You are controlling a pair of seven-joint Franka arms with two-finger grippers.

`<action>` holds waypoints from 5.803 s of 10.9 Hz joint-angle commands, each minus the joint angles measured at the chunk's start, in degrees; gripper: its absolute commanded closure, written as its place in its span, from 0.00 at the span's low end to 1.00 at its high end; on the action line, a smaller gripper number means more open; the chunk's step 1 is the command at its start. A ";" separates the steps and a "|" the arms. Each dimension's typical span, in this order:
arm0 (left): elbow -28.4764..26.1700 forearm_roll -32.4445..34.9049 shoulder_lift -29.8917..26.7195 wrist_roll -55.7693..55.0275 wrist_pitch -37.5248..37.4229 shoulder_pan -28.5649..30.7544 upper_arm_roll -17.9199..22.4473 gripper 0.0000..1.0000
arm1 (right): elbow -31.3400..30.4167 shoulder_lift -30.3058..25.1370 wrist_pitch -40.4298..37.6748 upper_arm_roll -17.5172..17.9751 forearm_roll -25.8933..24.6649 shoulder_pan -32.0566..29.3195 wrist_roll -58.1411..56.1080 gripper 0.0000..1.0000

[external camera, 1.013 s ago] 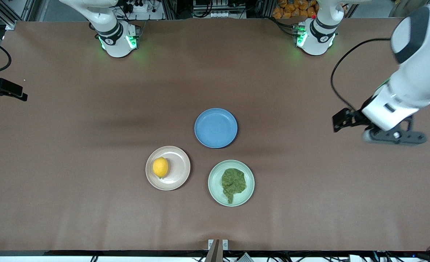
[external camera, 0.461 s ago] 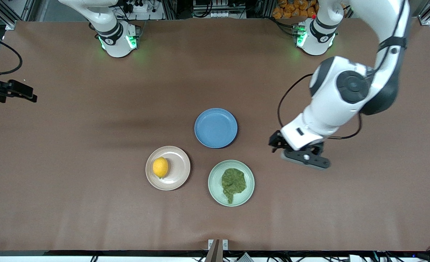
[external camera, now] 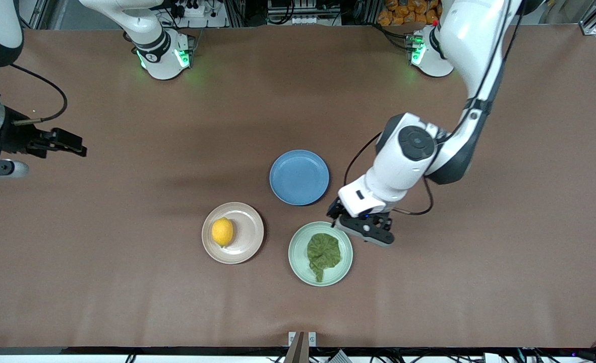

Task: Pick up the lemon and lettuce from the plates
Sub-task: 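Reach the left gripper to the lettuce while the right gripper approaches the lemon, then grasp the lettuce with the left gripper while the right gripper grasps the lemon, then lift the lettuce off its plate while the right gripper carries the lemon away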

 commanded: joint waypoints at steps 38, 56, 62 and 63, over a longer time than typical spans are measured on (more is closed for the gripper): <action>3.44 0.47 22.01 6.61 31.89 -4.86 2.78 1.00 | 4.48 42.25 45.95 -0.42 2.95 22.41 37.86 0.00; 3.61 -4.10 0.75 4.77 -13.51 7.34 2.25 1.00 | 15.82 38.04 16.69 -0.86 2.95 13.29 22.68 0.37; 2.73 4.24 2.66 3.36 -21.64 15.35 5.23 1.00 | 15.82 32.15 10.35 -0.94 2.95 6.52 10.10 0.33; 2.12 4.42 3.72 2.05 -21.64 16.40 5.24 1.00 | 15.73 30.14 9.66 -0.77 3.04 4.68 7.65 0.33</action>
